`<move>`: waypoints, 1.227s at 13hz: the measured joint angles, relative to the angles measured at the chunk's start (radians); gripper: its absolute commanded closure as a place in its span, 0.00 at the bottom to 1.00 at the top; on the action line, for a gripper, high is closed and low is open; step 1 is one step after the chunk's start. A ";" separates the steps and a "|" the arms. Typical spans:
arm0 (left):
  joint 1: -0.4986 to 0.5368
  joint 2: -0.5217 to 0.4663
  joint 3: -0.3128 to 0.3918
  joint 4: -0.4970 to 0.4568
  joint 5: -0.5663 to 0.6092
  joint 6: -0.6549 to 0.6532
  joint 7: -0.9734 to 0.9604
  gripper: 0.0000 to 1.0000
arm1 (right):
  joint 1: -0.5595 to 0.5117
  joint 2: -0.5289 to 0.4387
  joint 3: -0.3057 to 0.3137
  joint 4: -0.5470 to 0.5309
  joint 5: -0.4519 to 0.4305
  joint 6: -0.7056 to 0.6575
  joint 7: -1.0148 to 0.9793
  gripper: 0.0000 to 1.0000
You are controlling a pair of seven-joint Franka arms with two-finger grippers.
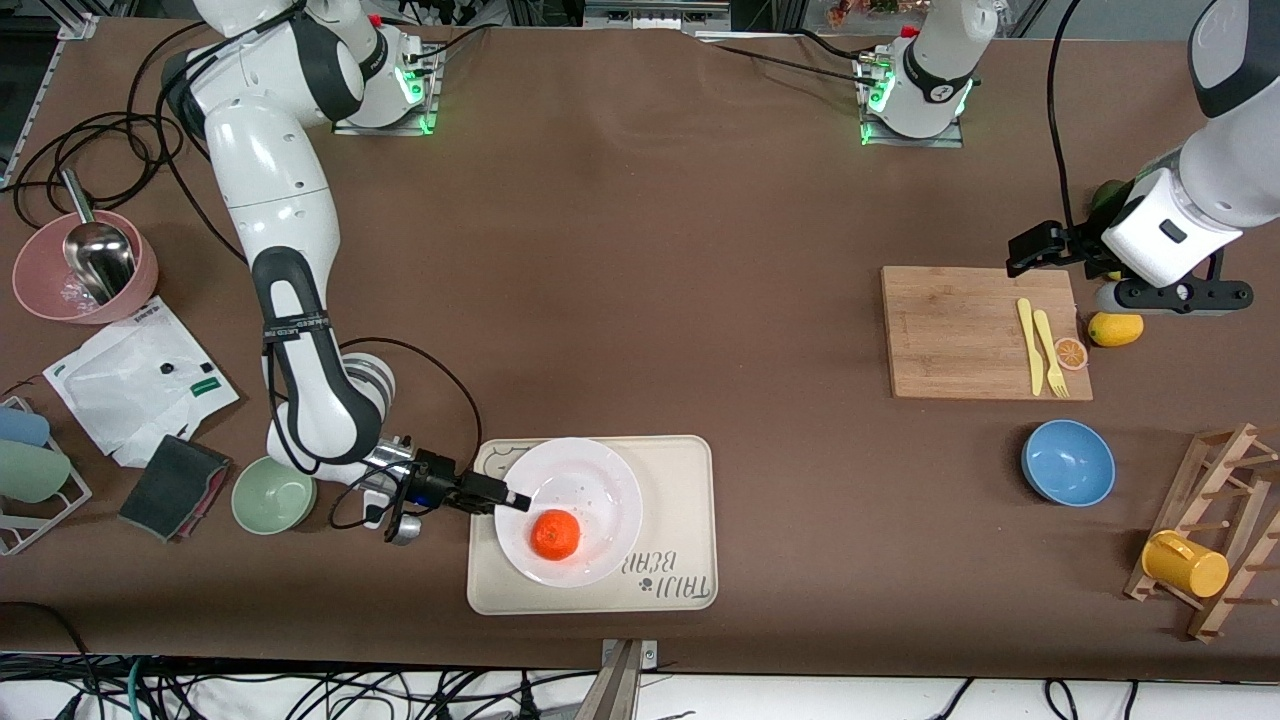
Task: Place orange and plate with both arms
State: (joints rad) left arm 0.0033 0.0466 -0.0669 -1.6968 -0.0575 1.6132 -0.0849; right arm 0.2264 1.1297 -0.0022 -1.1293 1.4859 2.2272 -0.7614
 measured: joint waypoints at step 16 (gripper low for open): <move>0.025 0.179 0.008 0.013 0.041 0.346 0.000 0.00 | 0.007 0.000 -0.008 0.013 -0.101 0.003 0.000 0.00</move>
State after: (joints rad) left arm 0.0288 0.2260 -0.0593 -1.6836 -0.0166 1.9590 -0.0849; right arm 0.2339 1.1301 -0.0107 -1.1164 1.3847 2.2303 -0.7618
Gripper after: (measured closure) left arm 0.000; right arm 0.000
